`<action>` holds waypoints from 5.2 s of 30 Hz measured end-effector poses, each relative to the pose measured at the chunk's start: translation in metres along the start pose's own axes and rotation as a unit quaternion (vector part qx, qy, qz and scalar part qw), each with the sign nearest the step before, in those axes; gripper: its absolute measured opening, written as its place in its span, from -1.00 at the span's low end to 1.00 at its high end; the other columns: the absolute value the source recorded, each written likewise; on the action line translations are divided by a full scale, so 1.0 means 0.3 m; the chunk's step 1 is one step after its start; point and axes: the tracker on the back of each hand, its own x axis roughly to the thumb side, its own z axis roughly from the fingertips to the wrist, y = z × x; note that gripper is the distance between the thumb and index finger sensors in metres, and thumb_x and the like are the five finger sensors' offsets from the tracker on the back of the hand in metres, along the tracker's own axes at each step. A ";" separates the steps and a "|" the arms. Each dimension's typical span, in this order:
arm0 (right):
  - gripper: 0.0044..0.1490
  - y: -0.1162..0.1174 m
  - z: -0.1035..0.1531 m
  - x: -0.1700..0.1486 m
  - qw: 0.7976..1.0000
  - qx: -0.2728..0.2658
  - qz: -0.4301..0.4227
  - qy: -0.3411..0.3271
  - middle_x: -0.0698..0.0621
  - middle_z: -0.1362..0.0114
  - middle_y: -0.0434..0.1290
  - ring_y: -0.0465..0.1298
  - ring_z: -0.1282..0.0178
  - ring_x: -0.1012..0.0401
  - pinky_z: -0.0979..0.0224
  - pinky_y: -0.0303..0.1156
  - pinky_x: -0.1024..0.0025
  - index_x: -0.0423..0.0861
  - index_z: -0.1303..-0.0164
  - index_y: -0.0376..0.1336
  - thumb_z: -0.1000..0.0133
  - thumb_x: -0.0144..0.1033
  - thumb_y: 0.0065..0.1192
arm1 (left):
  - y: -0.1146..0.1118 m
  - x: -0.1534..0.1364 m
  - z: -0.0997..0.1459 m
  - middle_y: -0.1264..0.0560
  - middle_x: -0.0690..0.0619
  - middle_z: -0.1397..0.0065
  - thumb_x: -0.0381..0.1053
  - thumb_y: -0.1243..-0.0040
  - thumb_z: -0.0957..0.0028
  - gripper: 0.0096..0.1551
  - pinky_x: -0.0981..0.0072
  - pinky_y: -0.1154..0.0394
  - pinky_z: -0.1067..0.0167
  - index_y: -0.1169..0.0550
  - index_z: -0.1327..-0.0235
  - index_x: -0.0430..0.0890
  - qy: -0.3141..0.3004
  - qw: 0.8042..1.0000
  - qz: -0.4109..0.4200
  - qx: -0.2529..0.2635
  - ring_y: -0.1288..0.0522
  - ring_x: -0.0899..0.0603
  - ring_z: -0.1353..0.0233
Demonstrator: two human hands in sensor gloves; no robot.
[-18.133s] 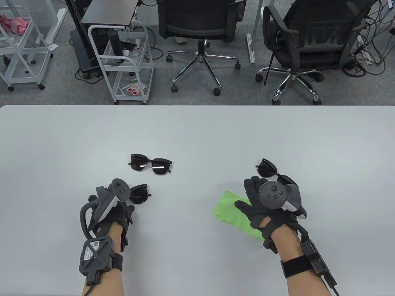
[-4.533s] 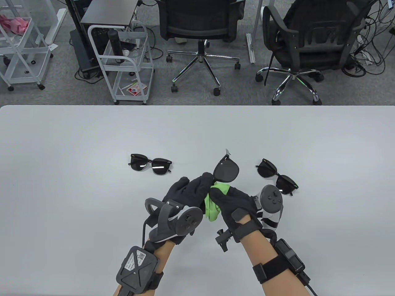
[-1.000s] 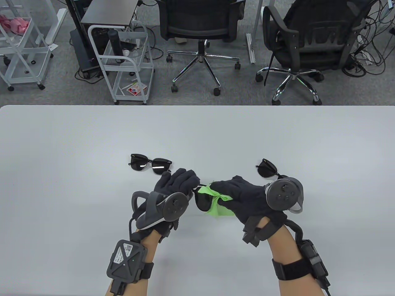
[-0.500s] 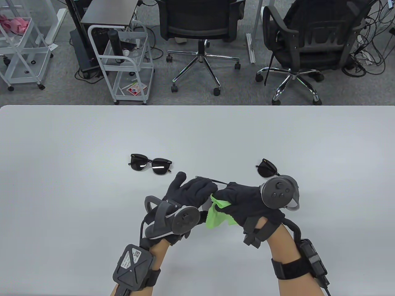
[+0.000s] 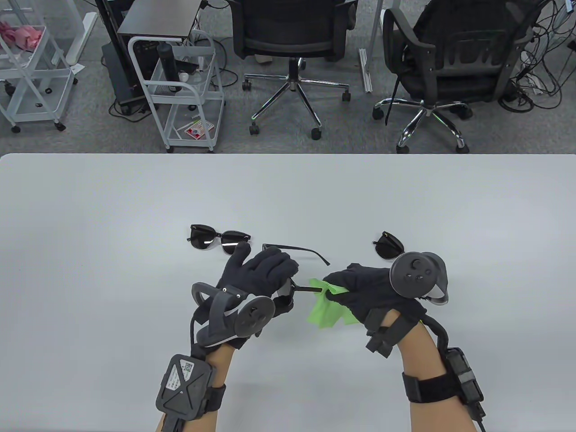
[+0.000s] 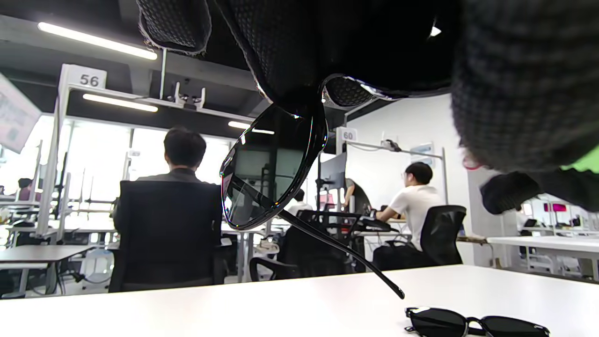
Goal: Dust sunglasses
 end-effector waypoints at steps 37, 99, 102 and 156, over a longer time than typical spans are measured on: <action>-0.48 -0.009 0.012 -0.062 0.999 -0.033 0.001 0.030 -0.06 0.10 0.71 0.69 0.10 -0.01 -0.33 0.30 -0.35 -0.22 0.01 0.55 0.01 -0.16 0.38 | -0.032 -0.030 -0.002 -0.53 0.49 -0.37 0.50 -0.58 0.68 0.01 0.07 -0.39 -0.56 -0.39 -0.19 0.57 0.044 0.998 -0.021 -0.026 -0.60 0.21 -0.49; -0.45 0.378 -0.067 0.184 0.876 0.116 0.450 -0.127 -0.02 -0.09 0.74 0.73 -0.05 0.00 -0.39 0.28 -0.34 -0.11 -0.07 0.54 0.06 -0.11 0.40 | -0.193 -0.214 0.046 -0.62 0.16 -0.24 0.67 -0.26 0.45 0.19 0.19 -0.58 -0.32 -0.39 -0.39 0.00 0.302 0.788 0.511 -0.162 -0.86 0.10 0.02; -0.45 0.369 -0.069 0.183 0.870 0.116 0.462 -0.125 -0.02 -0.07 0.74 0.73 -0.04 0.01 -0.40 0.27 -0.34 -0.10 -0.06 0.55 0.06 -0.11 0.40 | -0.226 -0.196 0.049 -0.46 0.11 -0.44 0.65 -0.20 0.37 0.24 0.00 -0.42 -0.41 -0.22 -0.51 0.00 0.285 0.749 0.564 -0.198 -0.76 0.03 -0.16; -0.45 0.213 -0.048 0.014 0.875 0.056 0.479 0.040 -0.04 -0.03 0.76 0.74 -0.03 -0.01 -0.37 0.31 -0.30 -0.14 -0.02 0.57 0.07 -0.14 0.41 | -0.246 -0.213 0.036 -0.50 0.03 -0.37 0.49 -0.41 0.33 0.16 0.11 -0.53 -0.36 -0.31 -0.46 -0.08 0.273 0.788 0.486 -0.262 -0.84 -0.05 -0.14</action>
